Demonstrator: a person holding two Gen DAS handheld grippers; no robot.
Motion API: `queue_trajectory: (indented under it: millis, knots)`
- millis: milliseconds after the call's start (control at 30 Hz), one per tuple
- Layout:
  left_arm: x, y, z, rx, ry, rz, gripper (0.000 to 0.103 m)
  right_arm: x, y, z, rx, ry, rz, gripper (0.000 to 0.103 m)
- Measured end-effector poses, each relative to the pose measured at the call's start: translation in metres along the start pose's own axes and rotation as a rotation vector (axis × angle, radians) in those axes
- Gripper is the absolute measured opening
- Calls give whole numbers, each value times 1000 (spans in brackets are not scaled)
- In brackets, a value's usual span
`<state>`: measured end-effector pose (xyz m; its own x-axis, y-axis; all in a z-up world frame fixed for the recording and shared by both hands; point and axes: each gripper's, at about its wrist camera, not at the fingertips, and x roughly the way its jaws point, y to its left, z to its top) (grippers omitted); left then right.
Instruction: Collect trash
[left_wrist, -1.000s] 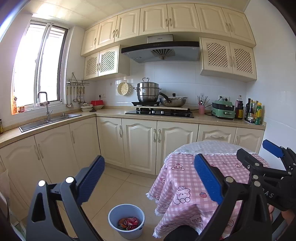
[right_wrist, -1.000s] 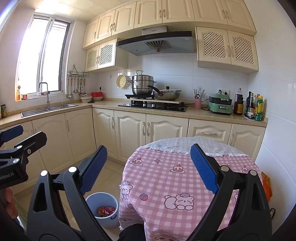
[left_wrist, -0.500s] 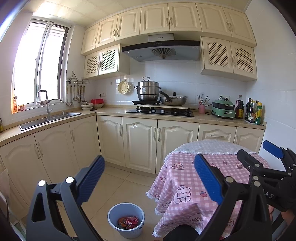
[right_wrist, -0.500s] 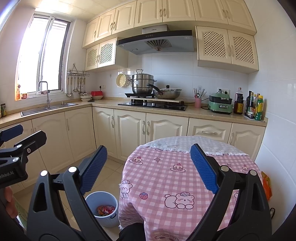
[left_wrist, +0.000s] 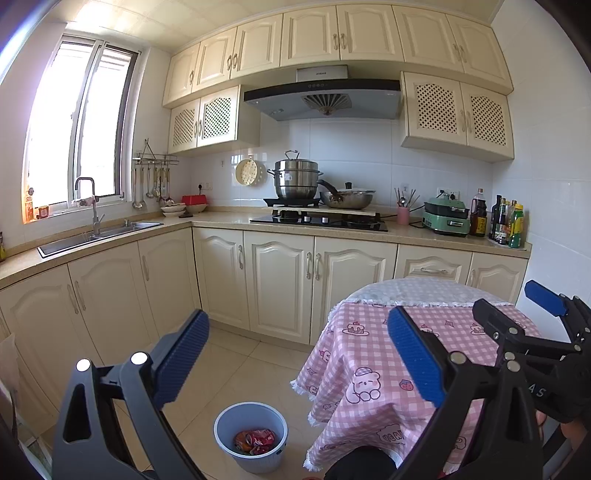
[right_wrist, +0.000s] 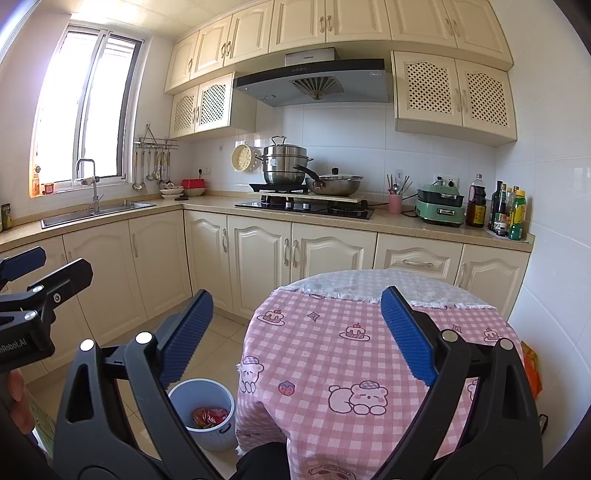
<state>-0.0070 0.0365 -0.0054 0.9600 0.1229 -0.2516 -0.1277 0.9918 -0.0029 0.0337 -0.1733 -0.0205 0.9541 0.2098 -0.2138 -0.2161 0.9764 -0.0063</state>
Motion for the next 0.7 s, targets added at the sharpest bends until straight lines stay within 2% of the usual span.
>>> queue_trajectory:
  millis: [700]
  knots:
    - [3,-3,-6,0,7,0,95,4,-3,-3,-5,12,4,91]
